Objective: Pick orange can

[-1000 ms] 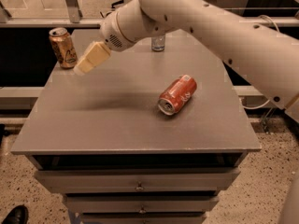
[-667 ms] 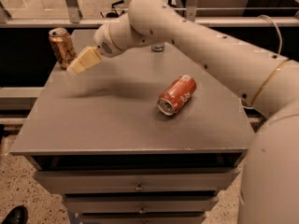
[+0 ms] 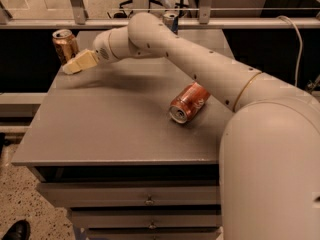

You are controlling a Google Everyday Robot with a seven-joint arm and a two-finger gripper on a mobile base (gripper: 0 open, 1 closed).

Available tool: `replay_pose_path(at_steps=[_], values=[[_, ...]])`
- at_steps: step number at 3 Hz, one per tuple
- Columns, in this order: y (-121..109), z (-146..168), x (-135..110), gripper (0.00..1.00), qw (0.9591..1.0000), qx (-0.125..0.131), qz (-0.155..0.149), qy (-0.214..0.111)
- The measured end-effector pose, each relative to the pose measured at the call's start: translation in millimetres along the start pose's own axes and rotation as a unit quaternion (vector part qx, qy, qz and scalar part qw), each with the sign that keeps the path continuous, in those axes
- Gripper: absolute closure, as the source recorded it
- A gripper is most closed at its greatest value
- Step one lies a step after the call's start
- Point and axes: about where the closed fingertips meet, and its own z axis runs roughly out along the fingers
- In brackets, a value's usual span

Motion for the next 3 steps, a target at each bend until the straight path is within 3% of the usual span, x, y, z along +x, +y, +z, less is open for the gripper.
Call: replay_pose_path(at_steps=[1,2,3], values=[[-7.0,25.5,-1.2,0.0,0.9989,0.005,0.021,-0.042],[-6.5,45.3,-9.1,0.15,0.997,0.005,0.025,-0.074],[-4.4,56.3,-24.1,0.46,0.9942,0.005,0.02,-0.106]])
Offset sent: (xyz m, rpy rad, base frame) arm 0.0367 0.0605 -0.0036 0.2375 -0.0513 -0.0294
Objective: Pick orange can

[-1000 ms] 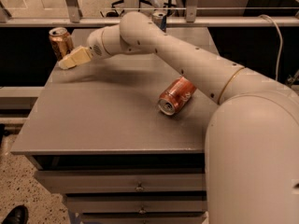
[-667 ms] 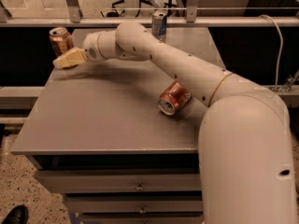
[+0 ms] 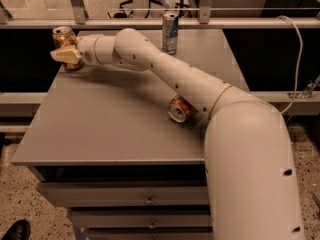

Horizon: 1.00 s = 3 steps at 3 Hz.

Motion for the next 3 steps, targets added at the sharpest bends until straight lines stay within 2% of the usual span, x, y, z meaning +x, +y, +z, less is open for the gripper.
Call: replay_pose_path(at_steps=[1,2,3], values=[[3.0,-3.8,-7.2,0.77,0.9998,-0.004,-0.008,-0.016],[10.0,-24.8,-23.6,0.99,0.9986,-0.014,-0.025,-0.044],[24.5,-65.5,-52.6,1.0,0.9956,-0.04,-0.052,-0.066]])
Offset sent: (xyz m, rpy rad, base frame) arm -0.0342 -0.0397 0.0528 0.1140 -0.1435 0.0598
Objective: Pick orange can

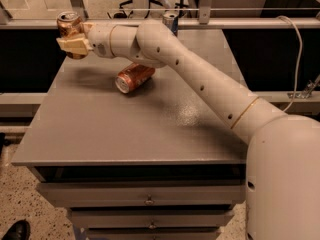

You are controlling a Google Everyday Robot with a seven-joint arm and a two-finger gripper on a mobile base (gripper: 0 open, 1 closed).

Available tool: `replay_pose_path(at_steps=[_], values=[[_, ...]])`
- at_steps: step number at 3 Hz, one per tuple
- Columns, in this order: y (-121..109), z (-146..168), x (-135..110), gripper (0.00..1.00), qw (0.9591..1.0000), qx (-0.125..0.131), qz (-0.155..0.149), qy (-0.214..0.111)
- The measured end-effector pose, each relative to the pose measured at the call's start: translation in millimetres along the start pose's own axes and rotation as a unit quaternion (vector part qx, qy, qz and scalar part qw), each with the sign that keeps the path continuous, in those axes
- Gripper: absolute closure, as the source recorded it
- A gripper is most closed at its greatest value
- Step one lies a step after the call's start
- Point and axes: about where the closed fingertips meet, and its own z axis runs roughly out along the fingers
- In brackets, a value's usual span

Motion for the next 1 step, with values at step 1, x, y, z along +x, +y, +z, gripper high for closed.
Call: replay_pose_path(at_steps=[1], values=[[0.0,0.0,0.0,1.0,1.0,0.0,0.0,0.0]])
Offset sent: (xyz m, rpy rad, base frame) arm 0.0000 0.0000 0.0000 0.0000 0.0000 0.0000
